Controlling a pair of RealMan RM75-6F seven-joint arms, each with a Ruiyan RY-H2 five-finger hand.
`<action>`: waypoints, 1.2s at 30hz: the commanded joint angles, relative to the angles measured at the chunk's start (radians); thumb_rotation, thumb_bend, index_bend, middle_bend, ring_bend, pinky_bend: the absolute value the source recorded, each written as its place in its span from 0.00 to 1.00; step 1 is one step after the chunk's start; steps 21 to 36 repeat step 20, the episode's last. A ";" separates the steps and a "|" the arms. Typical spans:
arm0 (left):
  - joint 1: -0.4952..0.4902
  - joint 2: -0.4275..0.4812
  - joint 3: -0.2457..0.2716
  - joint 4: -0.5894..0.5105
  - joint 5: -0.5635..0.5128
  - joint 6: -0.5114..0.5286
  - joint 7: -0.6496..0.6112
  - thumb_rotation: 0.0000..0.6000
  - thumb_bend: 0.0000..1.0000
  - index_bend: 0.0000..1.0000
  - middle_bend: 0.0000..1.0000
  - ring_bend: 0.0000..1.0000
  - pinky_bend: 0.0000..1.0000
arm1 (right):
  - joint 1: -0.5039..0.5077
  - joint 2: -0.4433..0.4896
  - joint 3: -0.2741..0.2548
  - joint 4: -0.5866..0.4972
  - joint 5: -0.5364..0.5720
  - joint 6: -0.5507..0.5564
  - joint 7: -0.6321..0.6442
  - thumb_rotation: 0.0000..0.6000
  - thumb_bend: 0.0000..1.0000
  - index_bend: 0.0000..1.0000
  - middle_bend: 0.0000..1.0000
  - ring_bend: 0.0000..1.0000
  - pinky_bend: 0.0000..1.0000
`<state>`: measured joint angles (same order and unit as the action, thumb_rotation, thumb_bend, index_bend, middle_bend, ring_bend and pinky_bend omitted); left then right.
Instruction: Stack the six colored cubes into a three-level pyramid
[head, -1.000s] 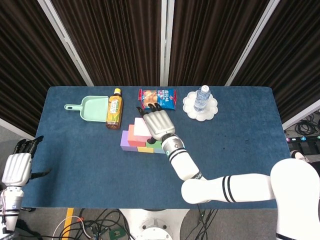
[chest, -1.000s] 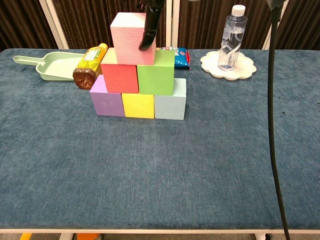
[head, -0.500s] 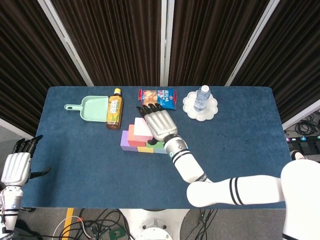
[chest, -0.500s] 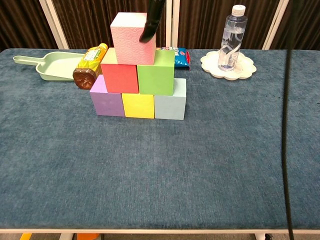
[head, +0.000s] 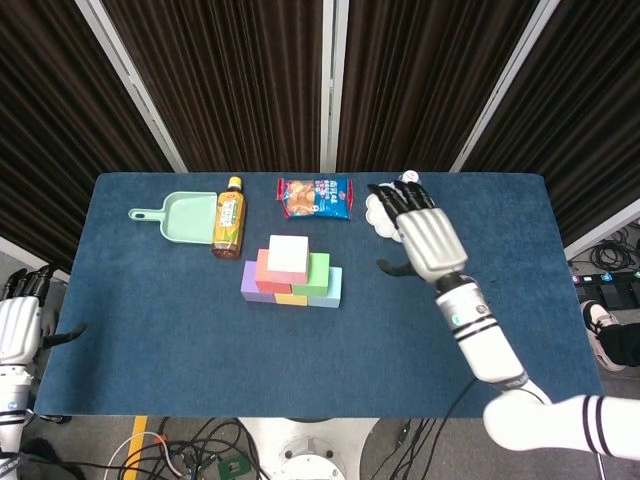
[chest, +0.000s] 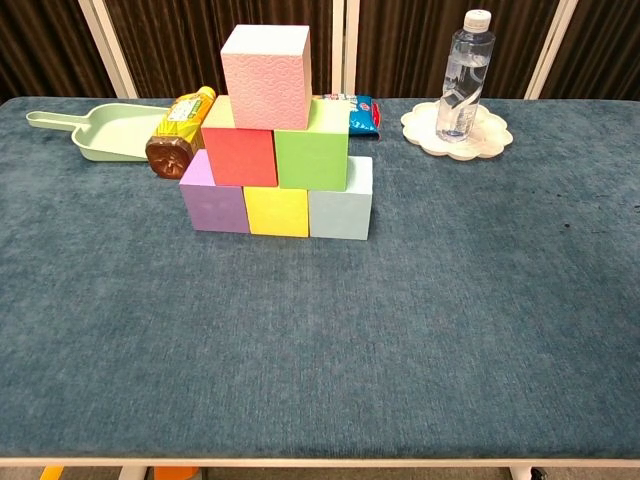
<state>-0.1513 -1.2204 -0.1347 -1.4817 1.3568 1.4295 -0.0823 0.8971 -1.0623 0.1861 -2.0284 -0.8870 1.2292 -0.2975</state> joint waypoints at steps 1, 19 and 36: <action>0.011 -0.011 0.003 0.004 0.002 0.020 0.006 1.00 0.06 0.13 0.16 0.16 0.10 | -0.296 0.098 -0.209 0.144 -0.372 0.104 0.325 1.00 0.11 0.00 0.09 0.00 0.00; 0.131 -0.053 0.089 -0.055 0.072 0.165 0.112 1.00 0.05 0.14 0.17 0.16 0.08 | -0.625 -0.040 -0.293 0.488 -0.620 0.319 0.585 1.00 0.13 0.00 0.00 0.00 0.00; 0.132 -0.057 0.089 -0.053 0.072 0.167 0.116 1.00 0.05 0.14 0.17 0.16 0.08 | -0.627 -0.040 -0.289 0.485 -0.621 0.315 0.581 1.00 0.13 0.00 0.00 0.00 0.00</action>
